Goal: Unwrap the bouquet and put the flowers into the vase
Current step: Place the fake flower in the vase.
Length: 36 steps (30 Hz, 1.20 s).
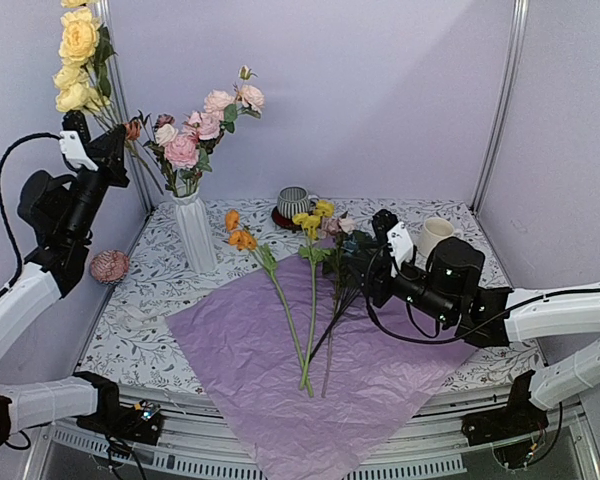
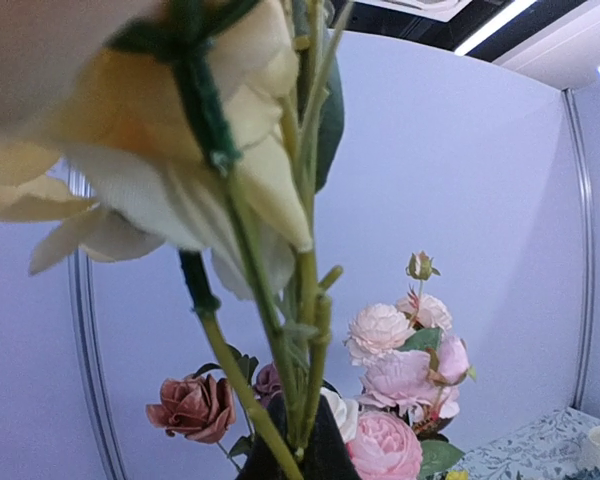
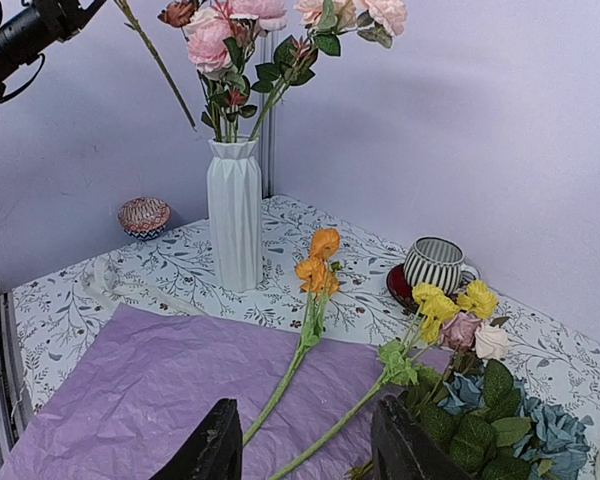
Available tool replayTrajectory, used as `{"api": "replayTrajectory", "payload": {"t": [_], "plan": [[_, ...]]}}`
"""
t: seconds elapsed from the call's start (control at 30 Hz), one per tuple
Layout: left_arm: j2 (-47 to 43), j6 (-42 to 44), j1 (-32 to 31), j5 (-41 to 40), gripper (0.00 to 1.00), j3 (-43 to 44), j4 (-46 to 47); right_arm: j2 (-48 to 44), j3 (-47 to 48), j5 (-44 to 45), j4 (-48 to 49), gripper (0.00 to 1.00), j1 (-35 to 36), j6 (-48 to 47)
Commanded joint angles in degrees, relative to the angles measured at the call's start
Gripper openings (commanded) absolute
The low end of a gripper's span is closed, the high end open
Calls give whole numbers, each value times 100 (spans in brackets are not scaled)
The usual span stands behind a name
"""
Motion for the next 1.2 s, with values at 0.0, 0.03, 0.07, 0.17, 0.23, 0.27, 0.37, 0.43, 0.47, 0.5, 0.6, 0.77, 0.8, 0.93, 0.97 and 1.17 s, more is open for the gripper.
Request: {"api": "replayTrajectory", "payload": {"t": [0.0, 0.03, 0.07, 0.17, 0.23, 0.27, 0.37, 0.43, 0.47, 0.5, 0.6, 0.77, 0.8, 0.93, 0.97, 1.17], "plan": [[39, -752, 287, 594, 0, 301, 308, 74, -104, 30, 217, 46, -39, -76], [37, -814, 293, 600, 0, 333, 279, 88, -106, 35, 220, 46, -35, -77], [38, -860, 298, 600, 0, 374, 231, 105, -107, 24, 228, 46, -39, -85], [112, -823, 302, 630, 0, 551, 13, 161, -107, -38, 242, 46, -34, -80], [168, -836, 309, 595, 0, 597, -24, 195, -102, -64, 253, 46, -34, -78], [193, -852, 323, 584, 0, 612, -25, 211, -105, -66, 255, 46, -38, -78], [388, -842, 337, 577, 0, 738, -87, 239, -90, -71, 259, 46, -37, -93], [552, -851, 339, 580, 0, 800, -41, 271, -82, -25, 263, 46, -34, -107], [633, -874, 351, 591, 0, 822, 7, 290, -77, -9, 264, 46, -35, -112], [731, -916, 362, 621, 0, 866, 27, 295, -80, 4, 264, 46, -37, -113], [1012, -969, 381, 746, 0, 1048, -47, 318, -74, 9, 269, 46, -35, -121], [1395, -980, 376, 817, 0, 1179, -198, 331, -81, 40, 273, 46, -34, -130], [1446, -959, 379, 814, 0, 1146, -168, 331, -80, 31, 280, 46, -35, -130], [1600, -849, 380, 661, 0, 931, -8, 340, -90, 29, 297, 46, -40, -132], [1646, -836, 379, 611, 0, 890, -2, 348, -89, 15, 298, 46, -36, -131], [1879, -865, 376, 546, 0, 642, 234, 364, -91, -22, 316, 46, -38, -123]]}}
